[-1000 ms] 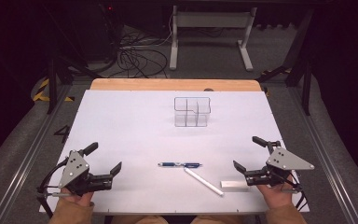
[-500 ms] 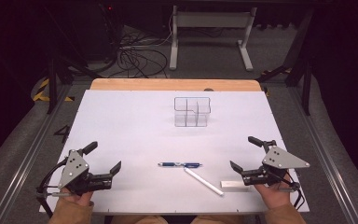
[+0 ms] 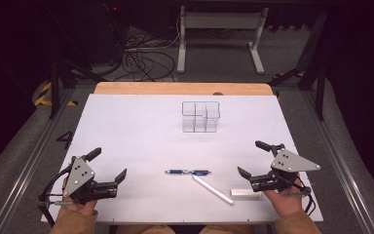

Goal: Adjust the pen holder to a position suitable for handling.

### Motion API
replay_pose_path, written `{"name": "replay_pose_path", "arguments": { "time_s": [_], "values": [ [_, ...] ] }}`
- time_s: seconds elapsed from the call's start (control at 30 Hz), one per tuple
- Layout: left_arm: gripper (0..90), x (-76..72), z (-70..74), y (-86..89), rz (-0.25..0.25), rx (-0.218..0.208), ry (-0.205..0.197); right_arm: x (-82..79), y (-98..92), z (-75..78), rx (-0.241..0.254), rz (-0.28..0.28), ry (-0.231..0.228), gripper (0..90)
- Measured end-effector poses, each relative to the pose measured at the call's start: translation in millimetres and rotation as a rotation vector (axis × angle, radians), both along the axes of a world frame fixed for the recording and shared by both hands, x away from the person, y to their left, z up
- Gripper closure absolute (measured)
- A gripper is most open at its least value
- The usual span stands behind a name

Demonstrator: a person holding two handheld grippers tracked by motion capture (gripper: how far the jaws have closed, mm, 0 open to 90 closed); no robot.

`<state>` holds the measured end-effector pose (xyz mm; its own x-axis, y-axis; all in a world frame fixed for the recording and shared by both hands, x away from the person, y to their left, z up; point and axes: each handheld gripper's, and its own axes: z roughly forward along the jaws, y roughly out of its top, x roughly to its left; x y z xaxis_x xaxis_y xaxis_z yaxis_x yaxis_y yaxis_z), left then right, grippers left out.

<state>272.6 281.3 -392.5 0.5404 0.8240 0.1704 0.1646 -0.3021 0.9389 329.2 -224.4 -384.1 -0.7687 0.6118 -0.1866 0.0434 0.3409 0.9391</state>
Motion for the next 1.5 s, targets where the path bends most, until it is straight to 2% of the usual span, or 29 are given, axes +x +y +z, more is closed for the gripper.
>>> {"name": "replay_pose_path", "arguments": {
  "time_s": [0.23,0.43,0.53,0.8,0.93,1.0,1.2,1.27,1.3,1.4,1.5],
  "values": [
    [3.5,2.0,-2.9,-2.7,-0.004,0.003,0.022,12.5,9.5,10.9,0.003,0.030,0.018,4.5],
    [3.5,2.6,-3.7,-2.9,-0.017,-0.006,0.030,22.6,21.8,21.3,-0.017,0.046,0.002,4.5],
    [3.5,2.9,-4.6,-3.2,-0.024,-0.010,0.031,29.1,27.1,25.2,-0.041,0.044,0.021,4.6],
    [3.5,2.4,-5.4,-5.3,-0.028,-0.005,0.028,36.3,38.4,34.8,-0.074,0.059,0.010,4.6],
    [3.5,2.5,-5.4,-5.1,-0.028,0.002,0.031,37.6,39.0,37.1,-0.072,0.062,0.016,4.7],
    [3.5,2.5,-5.6,-5.3,-0.030,0.002,0.033,38.2,38.0,36.7,-0.069,0.069,0.039,6.1],
    [3.5,2.6,-5.8,-6.5,-0.027,0.003,0.030,40.0,38.1,41.5,-0.082,0.079,0.048,7.1],
    [3.5,2.5,-5.7,-6.4,-0.027,0.004,0.028,41.0,39.4,44.8,-0.081,0.086,0.072,11.4],
    [3.5,2.6,-5.8,-6.4,-0.027,0.005,0.028,43.0,41.2,48.5,-0.102,0.093,0.090,15.1],
    [3.5,2.8,-6.2,-6.2,-0.025,0.006,0.030,45.5,43.8,51.1,-0.117,0.088,0.089,16.7],
    [3.4,2.4,-6.2,-6.3,-0.027,0.009,0.028,54.2,50.8,54.9,-0.163,0.086,0.083,19.2]
  ]
}}
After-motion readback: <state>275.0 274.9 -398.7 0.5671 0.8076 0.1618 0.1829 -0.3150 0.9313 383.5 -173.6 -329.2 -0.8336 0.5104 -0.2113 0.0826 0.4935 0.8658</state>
